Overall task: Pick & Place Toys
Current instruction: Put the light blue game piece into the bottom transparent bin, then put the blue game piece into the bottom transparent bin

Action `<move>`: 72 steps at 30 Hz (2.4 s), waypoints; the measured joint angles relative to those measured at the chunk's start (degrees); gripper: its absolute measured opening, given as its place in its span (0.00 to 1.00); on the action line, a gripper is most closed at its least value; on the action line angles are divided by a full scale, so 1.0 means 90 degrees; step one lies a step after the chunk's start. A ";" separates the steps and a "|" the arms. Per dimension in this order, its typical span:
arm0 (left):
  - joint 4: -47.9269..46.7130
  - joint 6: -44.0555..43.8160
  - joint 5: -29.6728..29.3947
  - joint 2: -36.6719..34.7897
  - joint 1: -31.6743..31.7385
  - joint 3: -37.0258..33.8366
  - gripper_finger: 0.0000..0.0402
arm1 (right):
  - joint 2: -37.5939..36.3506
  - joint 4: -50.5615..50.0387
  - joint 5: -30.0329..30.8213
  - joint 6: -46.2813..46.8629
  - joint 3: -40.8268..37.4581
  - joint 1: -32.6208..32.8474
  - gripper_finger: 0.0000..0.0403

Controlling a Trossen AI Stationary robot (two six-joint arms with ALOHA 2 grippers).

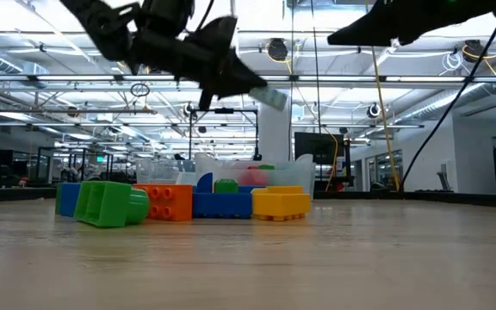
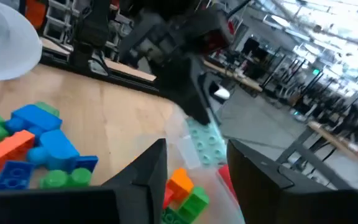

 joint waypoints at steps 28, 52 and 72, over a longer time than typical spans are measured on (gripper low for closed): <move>0.0944 0.0584 -0.0100 0.0628 0.0416 -0.1293 0.13 | -0.0236 -0.0749 -0.0867 0.0853 -0.0002 -0.0563 0.32; -0.4096 0.0164 0.0284 -0.3162 -0.1066 -0.1280 0.55 | -0.0236 -0.1038 -0.0867 0.0866 -0.0005 -0.0563 0.34; -0.6453 -0.1489 -0.1374 -0.1753 -0.4050 -0.1514 0.56 | -0.0236 -0.1033 -0.0865 0.0869 -0.0005 -0.0563 0.33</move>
